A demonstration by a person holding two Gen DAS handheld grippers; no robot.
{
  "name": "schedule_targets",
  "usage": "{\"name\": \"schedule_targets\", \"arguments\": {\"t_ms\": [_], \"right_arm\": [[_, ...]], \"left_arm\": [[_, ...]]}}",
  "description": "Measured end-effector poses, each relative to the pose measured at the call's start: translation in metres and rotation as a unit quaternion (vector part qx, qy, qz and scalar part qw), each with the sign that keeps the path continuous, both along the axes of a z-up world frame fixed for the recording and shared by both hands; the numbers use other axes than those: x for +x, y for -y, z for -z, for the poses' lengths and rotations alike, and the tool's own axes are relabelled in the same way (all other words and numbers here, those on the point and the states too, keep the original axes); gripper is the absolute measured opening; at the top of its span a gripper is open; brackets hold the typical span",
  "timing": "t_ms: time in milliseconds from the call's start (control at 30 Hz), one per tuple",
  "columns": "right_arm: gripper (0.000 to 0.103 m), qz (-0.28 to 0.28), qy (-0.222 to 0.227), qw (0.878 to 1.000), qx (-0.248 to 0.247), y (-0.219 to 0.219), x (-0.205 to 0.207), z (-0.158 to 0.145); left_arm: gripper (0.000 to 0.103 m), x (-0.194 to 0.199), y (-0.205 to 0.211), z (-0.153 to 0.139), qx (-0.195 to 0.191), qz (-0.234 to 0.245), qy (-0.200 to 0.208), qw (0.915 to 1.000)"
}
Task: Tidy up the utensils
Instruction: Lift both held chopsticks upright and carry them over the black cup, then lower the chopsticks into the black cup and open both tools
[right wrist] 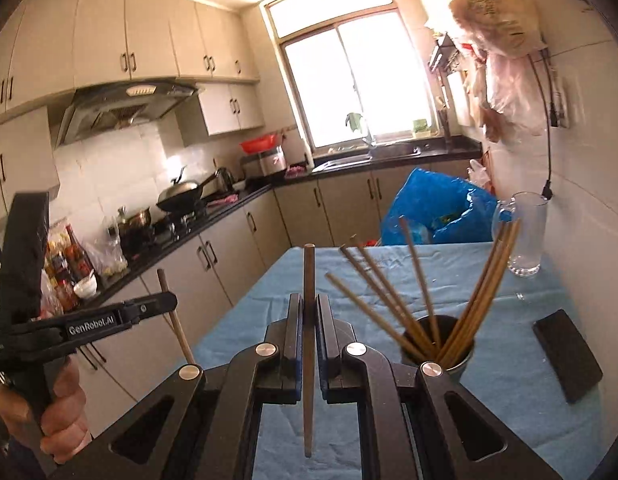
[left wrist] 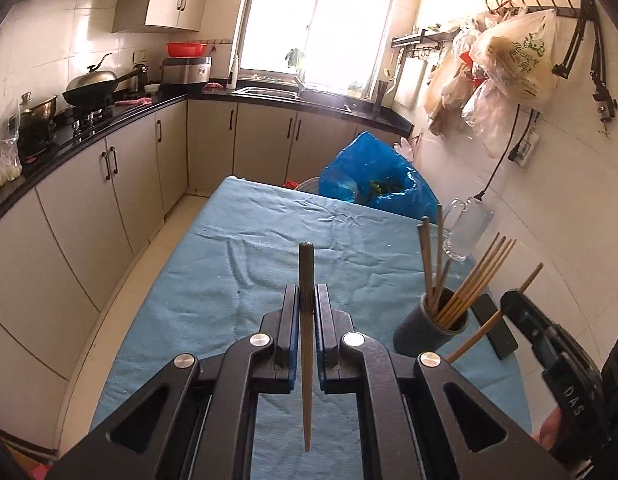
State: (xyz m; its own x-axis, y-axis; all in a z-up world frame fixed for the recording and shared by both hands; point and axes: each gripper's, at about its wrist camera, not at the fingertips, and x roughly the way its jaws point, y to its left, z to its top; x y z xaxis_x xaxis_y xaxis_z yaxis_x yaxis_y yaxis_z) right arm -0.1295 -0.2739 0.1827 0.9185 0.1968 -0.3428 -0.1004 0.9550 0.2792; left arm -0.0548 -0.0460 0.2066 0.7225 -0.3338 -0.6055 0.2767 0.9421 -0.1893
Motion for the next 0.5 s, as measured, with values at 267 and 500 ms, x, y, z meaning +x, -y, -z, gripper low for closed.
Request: {"name": "schedule_targets", "arguments": {"t_ms": [267, 500], "right_arm": [[0.006, 0.041, 0.038, 0.998, 0.019, 0.039, -0.025, -0.025], [0.006, 0.09, 0.08, 0.992, 0.022, 0.076, -0.04, -0.055]], "left_arm": [[0.007, -0.006, 0.029, -0.028, -0.008, 0.034, 0.02, 0.9992], [0.007, -0.01, 0.073, -0.071, -0.027, 0.07, 0.057, 0.9956]]}}
